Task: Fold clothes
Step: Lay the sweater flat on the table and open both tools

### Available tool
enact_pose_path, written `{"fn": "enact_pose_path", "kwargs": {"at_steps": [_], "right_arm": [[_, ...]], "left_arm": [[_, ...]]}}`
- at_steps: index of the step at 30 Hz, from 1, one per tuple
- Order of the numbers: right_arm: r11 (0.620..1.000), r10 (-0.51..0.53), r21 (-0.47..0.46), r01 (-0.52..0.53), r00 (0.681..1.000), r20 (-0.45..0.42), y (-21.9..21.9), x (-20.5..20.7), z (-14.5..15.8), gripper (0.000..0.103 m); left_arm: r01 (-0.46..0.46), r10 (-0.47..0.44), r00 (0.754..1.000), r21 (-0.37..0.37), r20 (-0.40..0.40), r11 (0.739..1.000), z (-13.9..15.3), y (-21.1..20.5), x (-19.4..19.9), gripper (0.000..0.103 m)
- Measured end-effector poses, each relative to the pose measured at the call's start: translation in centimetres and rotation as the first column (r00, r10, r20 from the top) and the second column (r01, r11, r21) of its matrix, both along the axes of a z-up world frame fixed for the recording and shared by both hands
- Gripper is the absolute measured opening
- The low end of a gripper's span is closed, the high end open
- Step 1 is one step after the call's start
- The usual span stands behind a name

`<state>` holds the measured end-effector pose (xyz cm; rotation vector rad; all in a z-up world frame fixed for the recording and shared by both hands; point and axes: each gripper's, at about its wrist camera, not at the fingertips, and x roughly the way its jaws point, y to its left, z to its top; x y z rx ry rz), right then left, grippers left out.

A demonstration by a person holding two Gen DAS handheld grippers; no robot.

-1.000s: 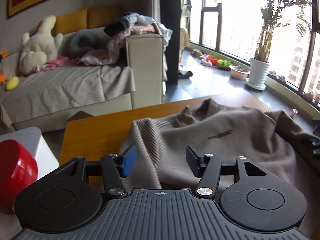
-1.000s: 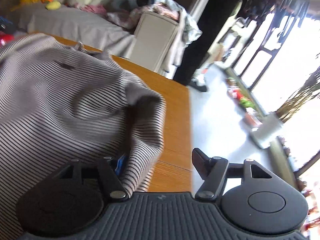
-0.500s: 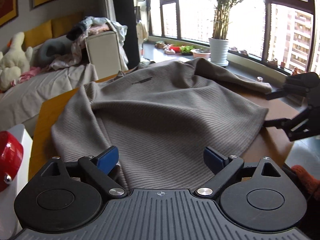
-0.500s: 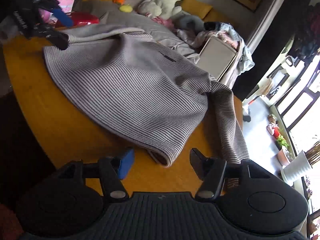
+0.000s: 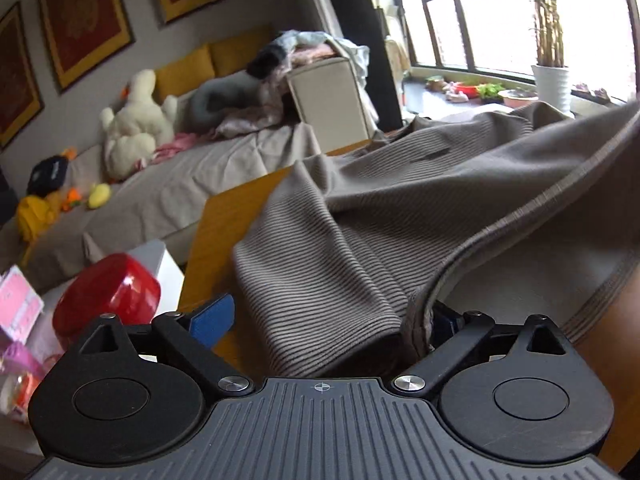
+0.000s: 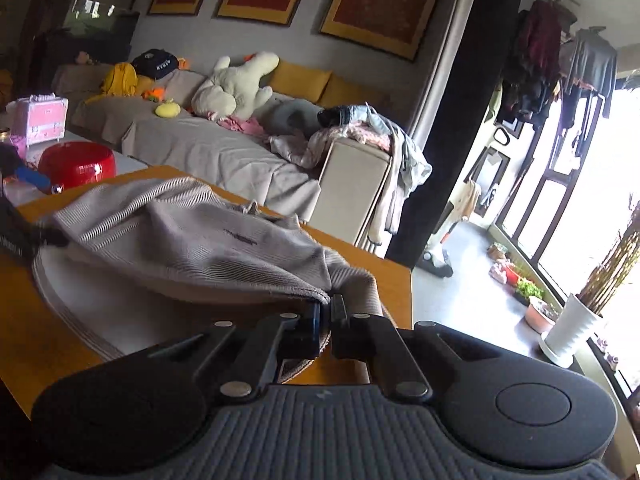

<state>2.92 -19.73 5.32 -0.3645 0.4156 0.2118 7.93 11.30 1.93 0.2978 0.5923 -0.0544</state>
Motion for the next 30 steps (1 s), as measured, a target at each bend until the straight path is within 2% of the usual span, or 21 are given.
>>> {"fn": "enact_pose_path", "kwargs": {"at_steps": [1,3,4,5,7,8,10,13,15,18,20,22,24,25,26,30], "right_arm": [[1.0,-0.013,0.01,0.013,1.0,-0.019,-0.1,-0.2,-1.1,0.011],[0.999,-0.039,0.023,0.041,0.997,-0.063,0.0,-0.4,-3.4,0.024],[0.998,-0.05,0.03,0.053,0.995,-0.086,0.1,-0.4,-4.6,0.035],[0.997,-0.063,0.031,0.066,0.993,-0.103,0.2,-0.3,-5.8,0.038],[0.995,-0.094,0.004,0.095,0.99,-0.105,0.5,-0.1,-7.3,0.037],[0.993,-0.114,-0.015,0.113,0.989,-0.096,0.6,-0.1,-7.8,0.031],[0.993,-0.115,0.009,0.116,0.988,-0.106,-0.4,-0.4,-7.0,0.016],[0.996,-0.086,0.026,0.09,0.989,-0.118,-1.6,-1.7,-5.7,0.016],[0.998,-0.06,-0.007,0.059,0.989,-0.138,-1.8,-3.1,-5.7,0.016],[0.999,-0.003,-0.033,-0.003,0.982,-0.189,-2.3,-4.9,-6.1,0.036],[0.999,0.024,-0.037,-0.032,0.98,-0.196,-3.1,-5.9,-5.8,0.064],[0.999,0.043,-0.023,-0.048,0.98,-0.194,-4.0,-6.6,-4.7,0.07],[0.998,0.058,0.008,-0.058,0.98,-0.188,-4.5,-6.8,-3.3,0.071],[0.997,0.073,0.023,-0.07,0.979,-0.189,-4.6,-6.7,-2.7,0.075],[0.996,0.091,0.037,-0.086,0.977,-0.192,-4.7,-6.5,-2.1,0.084],[0.988,0.152,0.073,-0.14,0.965,-0.213,-4.8,-5.9,0.0,0.096]], "left_arm": [[0.009,-0.009,1.0,-0.013,-0.01,1.0,0.0,0.3,-0.1,0.099],[0.03,-0.031,0.999,-0.036,-0.03,0.999,-0.1,0.8,-0.4,0.098],[0.045,-0.047,0.998,-0.032,-0.037,0.998,-0.3,0.8,-0.6,0.098],[0.046,-0.048,0.998,-0.031,-0.046,0.998,-0.5,0.8,-0.8,0.098],[0.026,-0.029,0.998,-0.037,-0.064,0.999,-1.0,1.0,-1.1,0.099],[0.005,-0.008,0.997,-0.045,-0.074,0.999,-1.1,1.3,-1.3,0.099],[-0.038,0.032,0.995,-0.064,-0.09,0.997,-1.0,2.1,-1.7,0.099],[-0.056,0.046,0.994,-0.101,-0.096,0.993,-0.2,3.7,-3.3,0.099],[-0.003,-0.015,0.992,-0.139,-0.127,0.99,0.0,4.0,-4.5,0.099],[0.124,-0.155,0.971,-0.172,-0.181,0.977,0.0,3.6,-6.5,0.098],[0.192,-0.224,0.955,-0.171,-0.195,0.966,0.2,3.6,-7.6,0.098],[0.249,-0.283,0.938,-0.179,-0.199,0.952,0.6,3.7,-8.5,0.098],[0.284,-0.329,0.927,-0.232,-0.182,0.93,1.5,4.4,-8.6,0.099],[0.296,-0.346,0.923,-0.265,-0.165,0.917,2.1,4.8,-8.5,0.099],[0.307,-0.359,0.922,-0.296,-0.143,0.905,2.8,5.1,-8.2,0.1],[0.331,-0.375,0.926,-0.385,-0.045,0.862,5.2,5.0,-5.7,0.103]]}}
